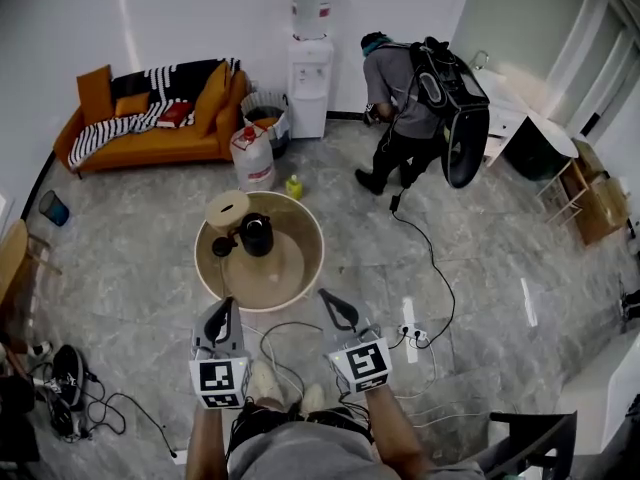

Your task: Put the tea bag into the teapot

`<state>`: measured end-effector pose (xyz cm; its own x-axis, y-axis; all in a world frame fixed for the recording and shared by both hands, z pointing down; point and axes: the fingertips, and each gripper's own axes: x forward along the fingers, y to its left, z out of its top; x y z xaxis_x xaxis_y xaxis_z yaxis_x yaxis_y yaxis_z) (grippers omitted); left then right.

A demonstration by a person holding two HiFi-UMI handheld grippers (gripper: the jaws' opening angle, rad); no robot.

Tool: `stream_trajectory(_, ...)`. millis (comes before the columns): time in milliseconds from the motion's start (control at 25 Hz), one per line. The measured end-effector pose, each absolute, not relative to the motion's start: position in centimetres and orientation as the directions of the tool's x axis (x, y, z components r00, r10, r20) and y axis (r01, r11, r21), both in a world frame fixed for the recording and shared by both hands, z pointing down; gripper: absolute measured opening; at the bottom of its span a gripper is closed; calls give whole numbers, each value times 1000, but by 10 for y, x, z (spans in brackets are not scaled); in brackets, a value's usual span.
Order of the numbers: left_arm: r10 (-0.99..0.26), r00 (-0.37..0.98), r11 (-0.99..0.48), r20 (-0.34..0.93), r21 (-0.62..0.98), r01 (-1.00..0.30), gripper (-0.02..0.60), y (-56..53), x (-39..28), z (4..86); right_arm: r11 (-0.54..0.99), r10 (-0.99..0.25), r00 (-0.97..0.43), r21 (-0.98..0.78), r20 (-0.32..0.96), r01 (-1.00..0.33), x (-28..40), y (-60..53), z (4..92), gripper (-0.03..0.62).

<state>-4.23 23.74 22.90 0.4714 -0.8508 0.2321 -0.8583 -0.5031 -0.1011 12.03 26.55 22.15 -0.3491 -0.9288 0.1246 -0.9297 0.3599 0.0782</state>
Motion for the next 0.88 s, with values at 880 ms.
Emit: stream_trajectory(880,-749,607,-646,267,-88,-758,17,119,-82,263,224,-966,-212,69,148,-972,67,160,243,0)
